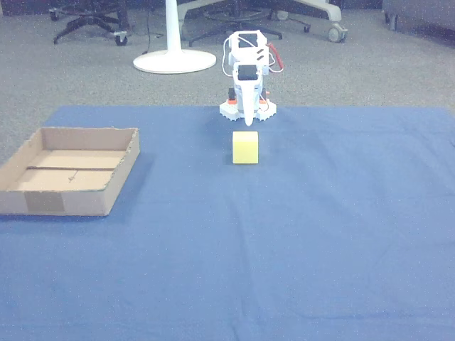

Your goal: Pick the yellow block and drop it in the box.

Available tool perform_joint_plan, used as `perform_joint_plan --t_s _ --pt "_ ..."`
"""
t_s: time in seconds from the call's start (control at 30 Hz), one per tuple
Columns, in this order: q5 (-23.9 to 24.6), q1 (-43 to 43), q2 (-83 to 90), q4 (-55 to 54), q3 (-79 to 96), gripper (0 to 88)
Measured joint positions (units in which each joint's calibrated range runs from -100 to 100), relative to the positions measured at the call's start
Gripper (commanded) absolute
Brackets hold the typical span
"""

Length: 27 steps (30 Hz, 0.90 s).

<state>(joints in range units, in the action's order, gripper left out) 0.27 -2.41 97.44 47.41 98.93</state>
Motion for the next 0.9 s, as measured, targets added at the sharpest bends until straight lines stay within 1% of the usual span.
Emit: perform_joint_plan --t_s 0.3,0.33,0.37,0.43,0.5,0.53,0.57,0.63,0.7,0.9 --pt "0.0 1.4 0.0 0.0 0.0 0.5" --pt "0.0 1.4 0.0 0.0 0.0 4.2" --pt "0.0 1.4 0.0 0.0 0.0 12.9" --pt "0.1 1.5 -0.1 0.0 0.0 23.9" --pt "1.3 3.0 -2.0 0.1 -1.2 36.0" --pt "1.9 3.7 -4.8 1.0 -2.9 41.0" --pt "2.3 4.7 -7.2 3.6 -6.8 43.8" --pt "2.1 5.2 -15.1 10.0 -16.2 46.2" --pt "0.2 5.7 -23.4 13.7 -24.7 47.8" --pt "-3.6 5.6 -48.9 19.4 -41.4 49.0"
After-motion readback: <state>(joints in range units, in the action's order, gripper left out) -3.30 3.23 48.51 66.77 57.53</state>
